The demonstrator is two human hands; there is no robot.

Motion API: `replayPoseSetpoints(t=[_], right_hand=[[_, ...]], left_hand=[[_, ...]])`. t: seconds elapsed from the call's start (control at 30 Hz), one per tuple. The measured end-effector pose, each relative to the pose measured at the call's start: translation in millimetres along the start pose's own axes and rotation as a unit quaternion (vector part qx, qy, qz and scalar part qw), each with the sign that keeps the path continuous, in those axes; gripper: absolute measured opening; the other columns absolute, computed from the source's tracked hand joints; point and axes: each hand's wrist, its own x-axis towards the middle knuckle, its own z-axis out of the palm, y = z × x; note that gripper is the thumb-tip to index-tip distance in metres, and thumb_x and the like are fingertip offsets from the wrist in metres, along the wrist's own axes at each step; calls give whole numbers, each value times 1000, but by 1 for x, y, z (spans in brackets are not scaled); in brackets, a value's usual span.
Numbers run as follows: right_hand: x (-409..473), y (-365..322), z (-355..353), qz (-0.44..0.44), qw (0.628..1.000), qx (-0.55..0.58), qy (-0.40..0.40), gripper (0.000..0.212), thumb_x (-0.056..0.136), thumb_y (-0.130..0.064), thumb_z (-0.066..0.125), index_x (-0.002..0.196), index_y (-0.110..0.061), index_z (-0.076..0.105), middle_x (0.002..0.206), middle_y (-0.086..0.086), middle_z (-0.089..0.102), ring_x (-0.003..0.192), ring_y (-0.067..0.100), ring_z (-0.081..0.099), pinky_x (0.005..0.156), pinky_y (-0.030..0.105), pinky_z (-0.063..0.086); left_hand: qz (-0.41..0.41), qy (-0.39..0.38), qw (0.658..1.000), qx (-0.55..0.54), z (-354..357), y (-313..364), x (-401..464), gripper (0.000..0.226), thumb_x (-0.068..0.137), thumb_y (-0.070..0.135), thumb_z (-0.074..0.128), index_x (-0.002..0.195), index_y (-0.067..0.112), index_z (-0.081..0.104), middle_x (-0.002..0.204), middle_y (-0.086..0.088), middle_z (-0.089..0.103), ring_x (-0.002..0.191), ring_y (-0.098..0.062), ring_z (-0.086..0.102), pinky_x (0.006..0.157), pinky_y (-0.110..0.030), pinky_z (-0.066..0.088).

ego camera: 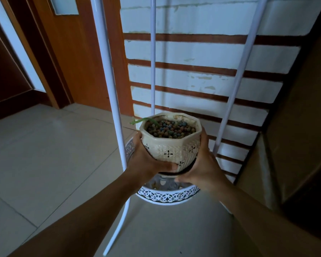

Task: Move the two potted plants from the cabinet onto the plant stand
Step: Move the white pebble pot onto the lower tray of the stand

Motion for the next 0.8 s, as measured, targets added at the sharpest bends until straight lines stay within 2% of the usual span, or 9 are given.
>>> replayPoseSetpoints(t=[0.07,0.2,0.3,0.37,0.53,0.7,0.8], right_hand=[[1,1,2,1,1000,-23,5,150,27,-48,84,142,-43,-12,134,-19,46,112,-10,46,91,27,52],[0,6,10,13,995,-89,41,147,30,-60,83,142,-43,-11,137,-11,51,117,14,56,87,42,54],[5,8,14,12,992,-117,54,146,31,-64,84,142,-40,-7,138,-11,50,120,16,54,91,47,52],[7,9,15,17,990,-129,53,146,30,-67,82,142,-38,-6,138,-11,51,120,17,55,90,46,51],[8,14,19,21,987,-148,58,141,33,-66,80,140,-40,-7,138,-6,51,118,20,56,87,38,49],[9,23,22,25,979,-198,52,142,39,-60,81,141,-35,-14,140,0,50,119,25,55,95,42,42],[11,25,22,27,975,-215,51,143,42,-53,84,140,-36,-19,142,2,47,121,26,53,101,45,37]], left_hand=[[1,1,1000,0,1,-5,2,111,31,14,88,123,32,28,108,23,53,100,11,52,73,-15,51],[7,-5,1000,-3,5,-12,4,101,33,7,87,111,40,32,107,24,53,91,25,52,65,-6,50],[-2,-8,1000,-12,5,-11,9,106,34,6,86,118,35,29,109,22,51,87,27,52,66,-10,53],[-6,-14,1000,-17,5,-12,11,100,34,2,85,110,38,31,108,19,52,84,26,54,63,-12,54],[-19,-13,1000,5,4,-19,11,92,42,-11,86,100,38,35,104,18,53,79,26,55,59,-7,51],[-45,-3,999,8,4,-20,11,91,42,-5,88,102,37,35,101,19,54,89,8,55,57,-10,52],[-53,-4,998,19,4,-18,11,101,37,4,89,116,28,29,106,17,53,98,2,52,69,-21,56]])
